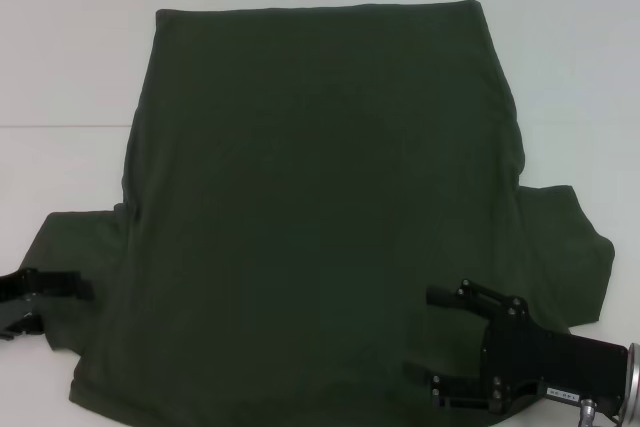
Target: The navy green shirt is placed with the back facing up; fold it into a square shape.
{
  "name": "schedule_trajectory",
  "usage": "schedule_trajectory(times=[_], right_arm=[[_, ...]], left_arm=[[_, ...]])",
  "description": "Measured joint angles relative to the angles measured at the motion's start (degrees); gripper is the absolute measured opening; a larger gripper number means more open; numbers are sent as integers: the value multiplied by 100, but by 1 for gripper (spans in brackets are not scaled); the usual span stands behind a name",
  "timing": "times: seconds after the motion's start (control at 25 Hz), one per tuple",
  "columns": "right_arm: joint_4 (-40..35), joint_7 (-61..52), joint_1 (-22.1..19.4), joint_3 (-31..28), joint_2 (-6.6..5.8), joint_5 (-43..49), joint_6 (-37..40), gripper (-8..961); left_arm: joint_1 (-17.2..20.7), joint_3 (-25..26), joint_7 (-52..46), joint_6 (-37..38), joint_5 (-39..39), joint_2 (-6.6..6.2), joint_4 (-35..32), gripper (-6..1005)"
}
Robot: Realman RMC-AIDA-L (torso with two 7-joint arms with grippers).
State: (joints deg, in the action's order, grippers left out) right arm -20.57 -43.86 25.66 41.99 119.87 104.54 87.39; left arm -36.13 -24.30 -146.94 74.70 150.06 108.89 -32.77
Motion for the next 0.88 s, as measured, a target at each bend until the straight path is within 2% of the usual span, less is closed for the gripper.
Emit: schedule_trajectory(times=[0.56, 0.88], right_arm=[[0, 0, 0, -12, 0, -14, -2, 939], [0, 0, 0, -26, 9, -14, 1, 939]], left_arm=[[-55, 3, -5, -101, 2, -6, 56, 931], [-58, -197, -175, -149, 137, -37, -4, 930]])
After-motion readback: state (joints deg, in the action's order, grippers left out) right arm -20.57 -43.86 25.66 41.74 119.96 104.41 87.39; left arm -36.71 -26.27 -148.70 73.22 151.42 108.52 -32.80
